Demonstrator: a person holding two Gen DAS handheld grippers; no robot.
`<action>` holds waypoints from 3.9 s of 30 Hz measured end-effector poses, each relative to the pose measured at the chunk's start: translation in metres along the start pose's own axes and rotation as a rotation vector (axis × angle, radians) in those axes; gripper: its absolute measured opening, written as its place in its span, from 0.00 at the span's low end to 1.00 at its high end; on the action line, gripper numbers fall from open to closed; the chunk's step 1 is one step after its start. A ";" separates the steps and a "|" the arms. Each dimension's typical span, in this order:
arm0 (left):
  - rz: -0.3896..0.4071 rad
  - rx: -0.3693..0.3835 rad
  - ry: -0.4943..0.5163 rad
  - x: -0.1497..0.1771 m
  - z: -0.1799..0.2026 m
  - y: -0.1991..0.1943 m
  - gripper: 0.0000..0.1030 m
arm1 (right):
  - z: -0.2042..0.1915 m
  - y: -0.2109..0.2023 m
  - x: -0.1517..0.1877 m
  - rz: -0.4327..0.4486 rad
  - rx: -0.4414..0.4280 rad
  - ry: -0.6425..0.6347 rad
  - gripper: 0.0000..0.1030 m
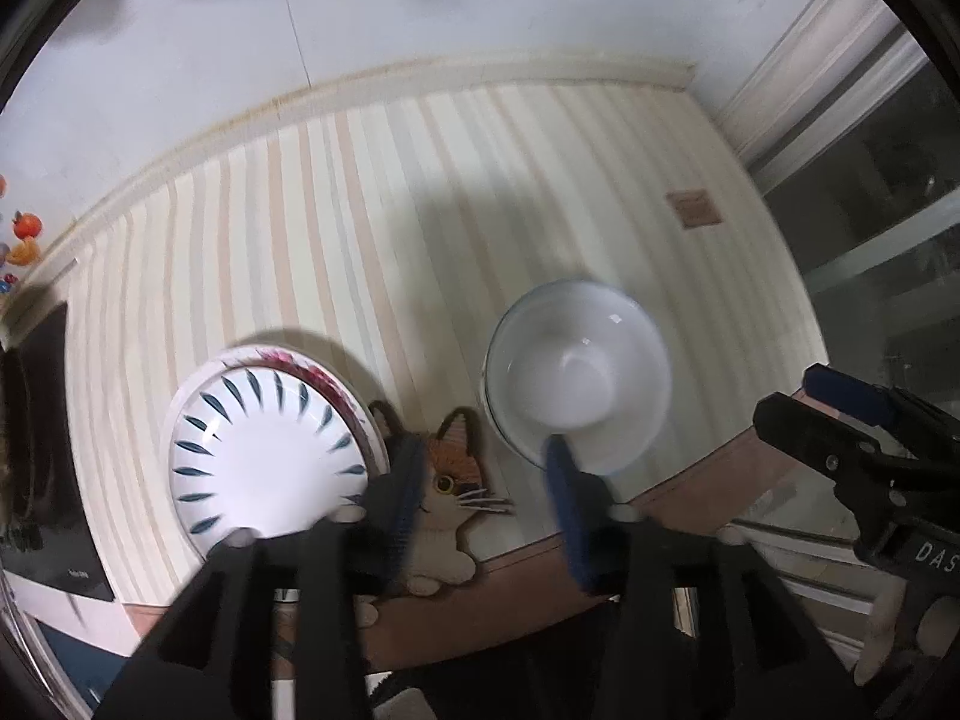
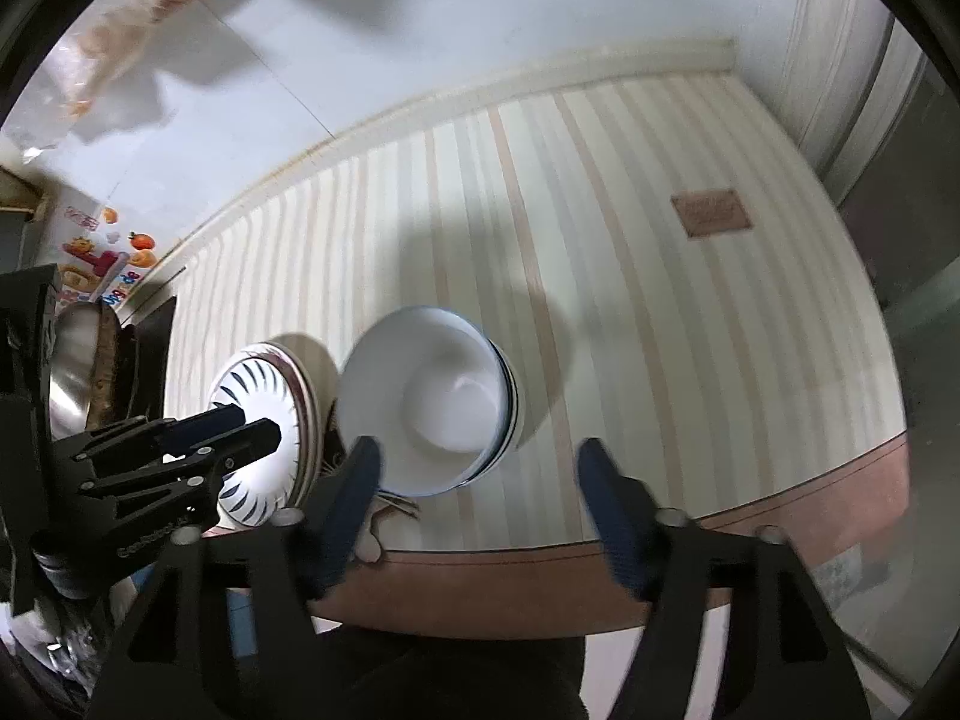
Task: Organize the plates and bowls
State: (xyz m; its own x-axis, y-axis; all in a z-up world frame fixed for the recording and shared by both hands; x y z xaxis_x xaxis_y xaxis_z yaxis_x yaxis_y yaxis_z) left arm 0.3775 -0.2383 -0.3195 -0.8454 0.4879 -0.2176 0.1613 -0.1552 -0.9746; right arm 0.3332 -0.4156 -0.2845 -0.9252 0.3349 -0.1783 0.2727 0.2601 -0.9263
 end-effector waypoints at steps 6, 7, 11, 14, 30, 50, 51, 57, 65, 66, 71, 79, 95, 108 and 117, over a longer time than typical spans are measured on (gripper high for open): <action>0.093 -0.042 0.012 0.000 -0.002 -0.039 0.78 | -0.016 -0.047 0.010 0.110 0.037 -0.038 0.88; 0.100 -0.040 0.010 0.000 -0.003 -0.045 0.82 | -0.018 -0.054 0.011 0.123 0.037 -0.039 0.88; 0.121 -0.008 0.006 0.002 -0.004 -0.064 0.85 | -0.024 -0.078 0.017 0.154 0.030 -0.030 0.90; 0.128 0.013 0.012 0.003 -0.003 -0.074 0.86 | -0.026 -0.093 0.022 0.168 0.027 -0.019 0.90; 0.094 0.061 0.040 0.004 0.008 -0.076 0.86 | -0.018 -0.098 0.033 0.133 0.007 0.032 0.91; -0.203 0.095 -0.123 -0.014 -0.029 0.094 0.86 | 0.042 0.069 -0.006 -0.095 -0.211 0.185 0.93; -0.217 0.108 -0.137 -0.014 -0.029 0.101 0.86 | 0.047 0.087 -0.007 -0.121 -0.216 0.196 0.93; -0.271 0.247 -0.201 -0.020 -0.025 0.141 0.85 | 0.057 0.147 -0.008 -0.234 -0.298 0.234 0.93; -0.286 0.341 -0.232 -0.024 -0.017 0.160 0.48 | 0.047 0.189 -0.003 -0.353 -0.371 0.219 0.65; -0.282 0.340 -0.232 -0.025 -0.019 0.160 0.48 | 0.046 0.193 -0.003 -0.362 -0.379 0.223 0.62; -0.246 0.332 -0.233 -0.025 -0.022 0.157 0.46 | 0.037 0.199 -0.004 -0.349 -0.383 0.198 0.55; -0.233 0.292 -0.236 -0.020 -0.023 0.153 0.46 | 0.027 0.201 -0.004 -0.355 -0.363 0.170 0.54; -0.188 0.280 -0.284 -0.006 -0.058 0.106 0.45 | -0.019 0.185 -0.013 -0.362 -0.362 0.084 0.54; -0.120 0.234 -0.434 0.038 -0.137 0.058 0.45 | -0.128 0.189 0.003 -0.413 -0.409 -0.048 0.54; -0.088 0.225 -0.548 0.082 -0.191 0.050 0.45 | -0.201 0.210 0.032 -0.482 -0.425 -0.154 0.54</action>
State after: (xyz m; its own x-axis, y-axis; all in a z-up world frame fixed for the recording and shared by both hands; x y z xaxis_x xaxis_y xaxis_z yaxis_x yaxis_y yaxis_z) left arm 0.4139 -0.0420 -0.3959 -0.9998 0.0025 -0.0196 0.0176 -0.3421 -0.9395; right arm 0.4142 -0.1685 -0.4183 -0.9883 -0.0335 0.1486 -0.1300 0.6937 -0.7085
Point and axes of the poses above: each gripper's, at about its wrist camera, not at the fingertips, and y roughly the way its jaws point, z to its right, x to its underside, the point moved 5 cm from there along y, roughly the way its jaws point, and after that the axes turned 10 degrees about y, right-handed, at the moved point
